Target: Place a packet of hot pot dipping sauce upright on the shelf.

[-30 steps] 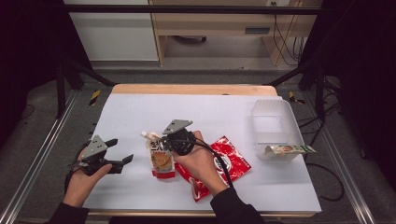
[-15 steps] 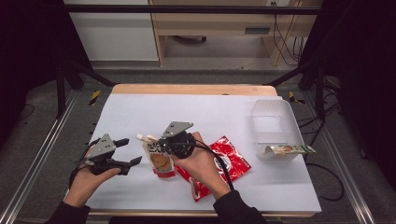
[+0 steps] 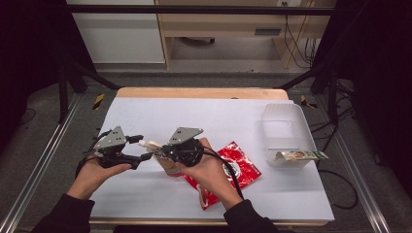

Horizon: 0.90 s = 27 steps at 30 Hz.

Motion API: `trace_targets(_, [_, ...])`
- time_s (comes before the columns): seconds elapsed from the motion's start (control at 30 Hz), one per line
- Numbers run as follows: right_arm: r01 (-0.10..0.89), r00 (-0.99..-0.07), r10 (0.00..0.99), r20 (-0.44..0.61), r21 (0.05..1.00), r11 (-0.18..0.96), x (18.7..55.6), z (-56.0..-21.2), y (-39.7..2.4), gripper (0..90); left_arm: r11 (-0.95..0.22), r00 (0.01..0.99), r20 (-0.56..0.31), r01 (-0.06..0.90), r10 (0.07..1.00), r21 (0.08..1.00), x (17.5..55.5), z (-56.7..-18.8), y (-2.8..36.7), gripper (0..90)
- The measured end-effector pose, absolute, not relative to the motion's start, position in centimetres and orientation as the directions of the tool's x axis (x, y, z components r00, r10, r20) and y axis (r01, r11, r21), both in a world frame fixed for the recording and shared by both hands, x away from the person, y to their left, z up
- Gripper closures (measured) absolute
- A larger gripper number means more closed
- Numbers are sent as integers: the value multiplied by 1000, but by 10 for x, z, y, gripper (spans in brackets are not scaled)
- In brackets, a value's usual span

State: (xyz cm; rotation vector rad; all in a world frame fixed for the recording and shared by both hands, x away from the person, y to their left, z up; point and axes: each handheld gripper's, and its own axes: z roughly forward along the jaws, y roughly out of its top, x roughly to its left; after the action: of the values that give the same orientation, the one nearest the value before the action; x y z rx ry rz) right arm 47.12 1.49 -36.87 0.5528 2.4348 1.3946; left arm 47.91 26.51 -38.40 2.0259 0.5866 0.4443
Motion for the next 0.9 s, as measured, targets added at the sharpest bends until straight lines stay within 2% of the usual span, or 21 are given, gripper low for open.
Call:
trace_targets(0.23, [189,-890,456,-34,881,435,469,-363,8,898,-456,841,82,206,534,866,484,-378,254,364])
trace_targets(0.4, [185,-889,456,-37,883,432,468,-359,4,898,-468,862,86,186,500,864,483,-373,248,491])
trace_targets(0.7, [190,-877,480,-37,890,415,469,-351,-10,897,-464,868,74,188,492,866,480,-359,239,698])
trace_targets(0.9, [180,-868,495,-49,896,406,470,-344,-22,895,-490,876,80,189,476,851,481,-342,222,718])
